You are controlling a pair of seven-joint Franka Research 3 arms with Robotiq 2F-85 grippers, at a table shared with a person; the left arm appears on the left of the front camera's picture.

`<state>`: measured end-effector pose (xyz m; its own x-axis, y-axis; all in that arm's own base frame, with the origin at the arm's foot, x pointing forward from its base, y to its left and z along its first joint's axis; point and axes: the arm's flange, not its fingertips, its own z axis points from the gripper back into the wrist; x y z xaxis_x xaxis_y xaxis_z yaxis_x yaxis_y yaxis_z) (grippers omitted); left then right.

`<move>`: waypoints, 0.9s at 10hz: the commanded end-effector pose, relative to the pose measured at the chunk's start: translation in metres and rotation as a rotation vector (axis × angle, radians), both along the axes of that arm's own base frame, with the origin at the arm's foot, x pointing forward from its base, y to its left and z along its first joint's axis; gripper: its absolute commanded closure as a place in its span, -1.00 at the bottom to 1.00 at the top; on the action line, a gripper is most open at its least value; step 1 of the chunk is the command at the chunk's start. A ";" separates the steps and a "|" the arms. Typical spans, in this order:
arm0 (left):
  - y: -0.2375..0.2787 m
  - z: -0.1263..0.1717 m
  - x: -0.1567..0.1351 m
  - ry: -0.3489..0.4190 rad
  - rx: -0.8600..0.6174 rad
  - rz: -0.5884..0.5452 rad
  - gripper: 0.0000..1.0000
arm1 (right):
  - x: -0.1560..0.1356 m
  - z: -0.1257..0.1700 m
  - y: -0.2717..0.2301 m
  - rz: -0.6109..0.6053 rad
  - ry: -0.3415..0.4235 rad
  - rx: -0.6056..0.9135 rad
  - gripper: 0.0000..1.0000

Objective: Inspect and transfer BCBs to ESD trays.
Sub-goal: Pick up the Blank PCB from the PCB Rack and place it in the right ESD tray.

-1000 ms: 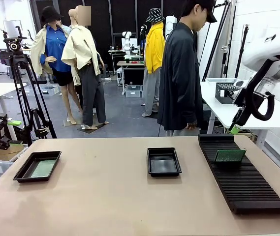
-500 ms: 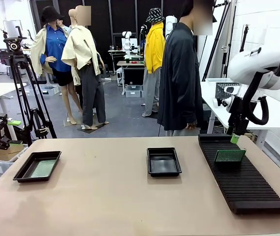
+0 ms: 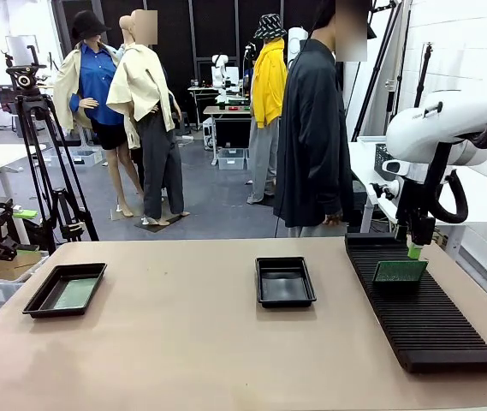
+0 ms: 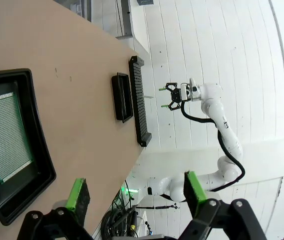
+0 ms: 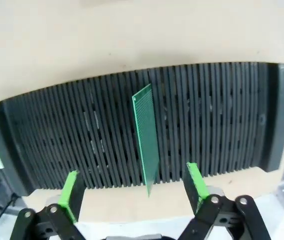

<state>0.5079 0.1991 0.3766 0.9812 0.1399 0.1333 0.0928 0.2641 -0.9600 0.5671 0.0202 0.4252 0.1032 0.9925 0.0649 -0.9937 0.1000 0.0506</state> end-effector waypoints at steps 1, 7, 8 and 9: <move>-0.002 0.002 -0.002 -0.007 -0.001 0.017 -1.00 | -0.012 -0.013 0.001 0.021 -0.054 -0.052 -1.00; -0.002 0.002 -0.002 -0.007 -0.001 0.017 -1.00 | -0.005 -0.014 -0.001 0.019 -0.039 -0.038 -1.00; -0.002 0.002 -0.002 -0.007 -0.001 0.017 -1.00 | -0.005 -0.014 -0.001 0.019 -0.039 -0.038 -1.00; -0.002 0.002 -0.002 -0.007 -0.001 0.017 -1.00 | -0.005 -0.014 -0.001 0.019 -0.039 -0.038 -1.00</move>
<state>0.5079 0.1991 0.3766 0.9812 0.1399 0.1333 0.0928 0.2641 -0.9600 0.5615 0.0188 0.4098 0.0798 0.9965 0.0246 -0.9968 0.0796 0.0084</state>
